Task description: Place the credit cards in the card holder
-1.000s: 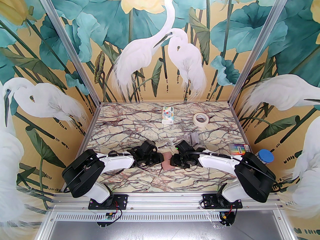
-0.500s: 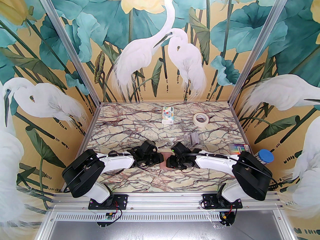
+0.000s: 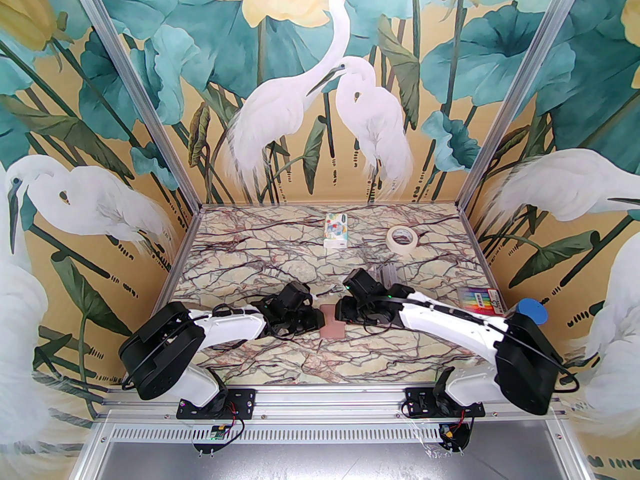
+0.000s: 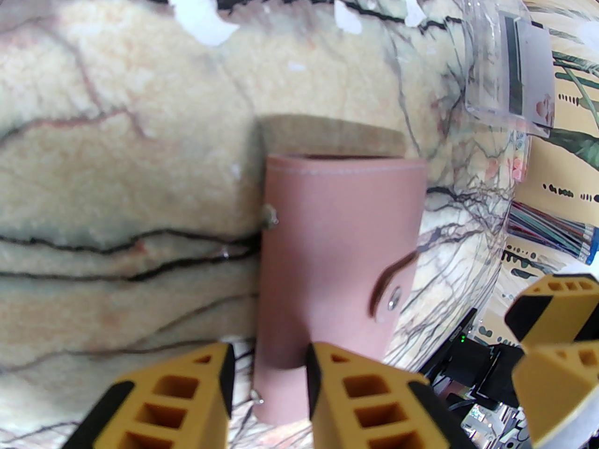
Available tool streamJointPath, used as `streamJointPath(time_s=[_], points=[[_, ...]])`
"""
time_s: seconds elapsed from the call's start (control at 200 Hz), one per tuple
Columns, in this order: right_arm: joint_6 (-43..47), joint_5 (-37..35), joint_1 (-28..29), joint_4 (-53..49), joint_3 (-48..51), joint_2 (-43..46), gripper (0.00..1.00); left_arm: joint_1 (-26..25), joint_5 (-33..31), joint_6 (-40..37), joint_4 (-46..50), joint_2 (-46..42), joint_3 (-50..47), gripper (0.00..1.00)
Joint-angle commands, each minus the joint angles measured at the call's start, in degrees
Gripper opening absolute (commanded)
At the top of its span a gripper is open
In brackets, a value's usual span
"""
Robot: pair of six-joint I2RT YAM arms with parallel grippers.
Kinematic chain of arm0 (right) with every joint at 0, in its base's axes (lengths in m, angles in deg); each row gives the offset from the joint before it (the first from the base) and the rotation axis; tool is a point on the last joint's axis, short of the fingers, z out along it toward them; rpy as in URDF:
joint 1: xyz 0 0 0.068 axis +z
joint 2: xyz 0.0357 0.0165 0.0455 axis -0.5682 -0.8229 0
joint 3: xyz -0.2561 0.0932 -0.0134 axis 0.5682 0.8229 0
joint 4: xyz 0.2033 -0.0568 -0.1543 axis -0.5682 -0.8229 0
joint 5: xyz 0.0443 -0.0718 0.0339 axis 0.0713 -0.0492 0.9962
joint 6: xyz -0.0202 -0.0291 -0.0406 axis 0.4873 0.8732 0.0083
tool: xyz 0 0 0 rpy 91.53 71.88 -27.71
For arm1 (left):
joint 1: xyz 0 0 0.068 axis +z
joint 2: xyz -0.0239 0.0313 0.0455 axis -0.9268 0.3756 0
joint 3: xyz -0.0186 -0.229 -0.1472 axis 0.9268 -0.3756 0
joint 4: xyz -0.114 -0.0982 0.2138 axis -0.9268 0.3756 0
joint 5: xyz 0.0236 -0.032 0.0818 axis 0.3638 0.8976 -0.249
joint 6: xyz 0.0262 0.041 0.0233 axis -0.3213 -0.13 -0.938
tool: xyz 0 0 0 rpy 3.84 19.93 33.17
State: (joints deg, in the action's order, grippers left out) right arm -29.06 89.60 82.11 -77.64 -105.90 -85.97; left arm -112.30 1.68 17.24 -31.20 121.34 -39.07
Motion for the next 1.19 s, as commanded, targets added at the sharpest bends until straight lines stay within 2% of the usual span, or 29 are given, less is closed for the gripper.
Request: streamJointPath(time_s=[0.0,0.42,1.19], points=[[0.5,2.1,-0.8,-0.8,-2.1,-3.2,0.36,0.1,2.0,-1.2,-2.0,0.0,-0.9,0.29],[1.3,6.1,-0.9,-0.2,-6.4,-10.6,0.33,0.1,2.3,-1.0,-2.8,0.7,-1.3,0.24],[2.1,6.5,-1.1,-1.5,-8.4,-15.1,0.30,0.1,2.3,-0.7,-3.6,1.8,-1.6,0.24]])
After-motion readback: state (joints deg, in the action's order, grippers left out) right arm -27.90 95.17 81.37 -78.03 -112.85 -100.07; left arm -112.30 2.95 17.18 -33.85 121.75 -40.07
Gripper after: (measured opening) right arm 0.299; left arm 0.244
